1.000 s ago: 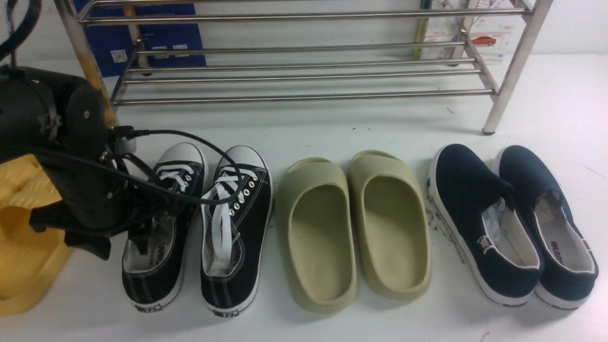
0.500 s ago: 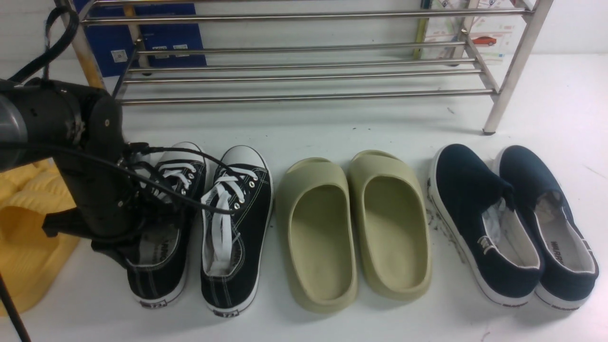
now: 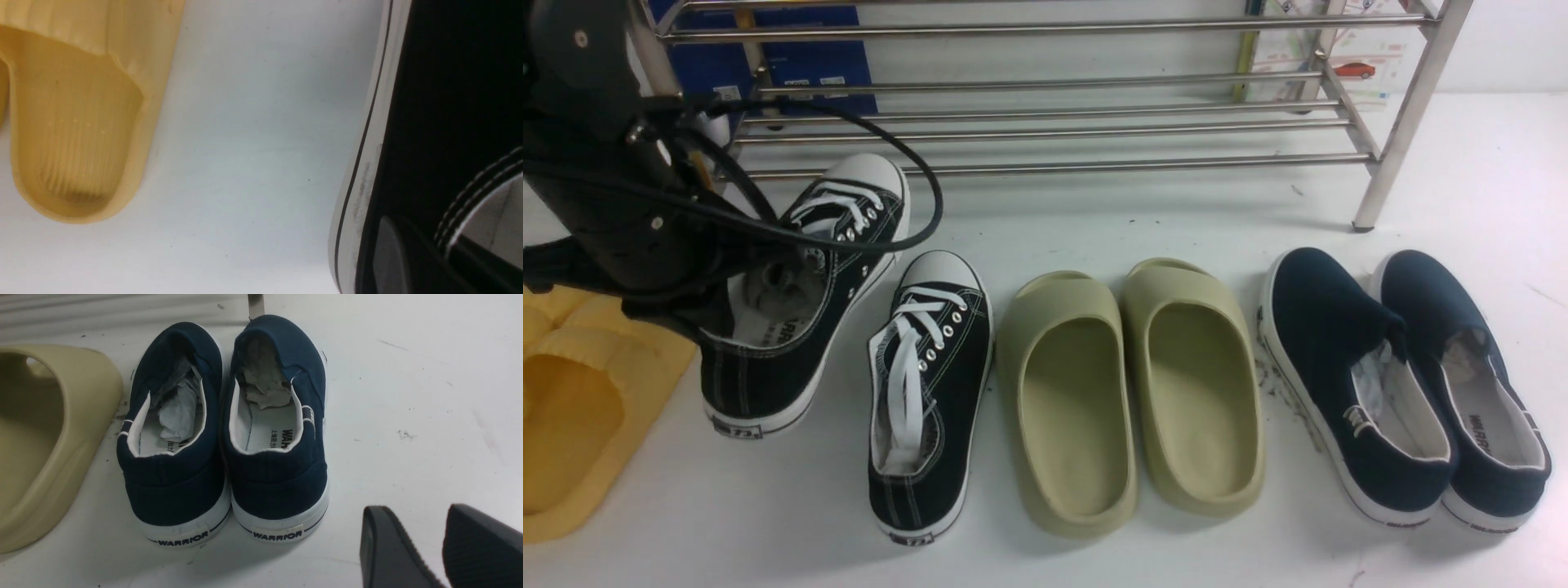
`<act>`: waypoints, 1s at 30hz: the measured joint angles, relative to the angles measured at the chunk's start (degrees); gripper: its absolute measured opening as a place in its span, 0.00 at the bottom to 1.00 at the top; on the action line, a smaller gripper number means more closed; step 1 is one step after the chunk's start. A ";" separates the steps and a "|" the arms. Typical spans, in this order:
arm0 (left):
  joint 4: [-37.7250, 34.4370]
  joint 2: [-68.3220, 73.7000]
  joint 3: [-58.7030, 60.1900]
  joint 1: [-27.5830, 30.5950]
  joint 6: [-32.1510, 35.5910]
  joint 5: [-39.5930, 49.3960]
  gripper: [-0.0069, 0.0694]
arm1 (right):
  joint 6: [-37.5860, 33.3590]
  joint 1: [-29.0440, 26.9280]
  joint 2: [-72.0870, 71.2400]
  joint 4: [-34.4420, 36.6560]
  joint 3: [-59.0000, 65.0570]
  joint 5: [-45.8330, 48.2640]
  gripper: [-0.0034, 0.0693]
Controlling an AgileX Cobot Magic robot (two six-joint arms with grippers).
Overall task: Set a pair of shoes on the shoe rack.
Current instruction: Use the left arm to put a shoe into the shoe rack
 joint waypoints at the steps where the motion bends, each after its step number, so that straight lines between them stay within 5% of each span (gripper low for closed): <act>1: -0.23 -0.68 -0.07 0.00 0.23 0.64 0.07 | 0.00 0.00 0.00 0.00 0.00 0.00 0.38; 9: -4.09 -1.33 -0.11 3.61 0.91 -1.70 0.07 | 0.00 0.00 0.00 0.00 0.00 0.00 0.38; 17: -17.45 3.88 -1.51 12.25 11.99 -7.04 0.07 | 0.00 0.00 0.00 0.00 0.00 0.00 0.38; 30: -16.00 21.61 -25.69 12.90 12.30 -2.74 0.07 | 0.00 0.00 0.00 0.00 0.00 0.00 0.38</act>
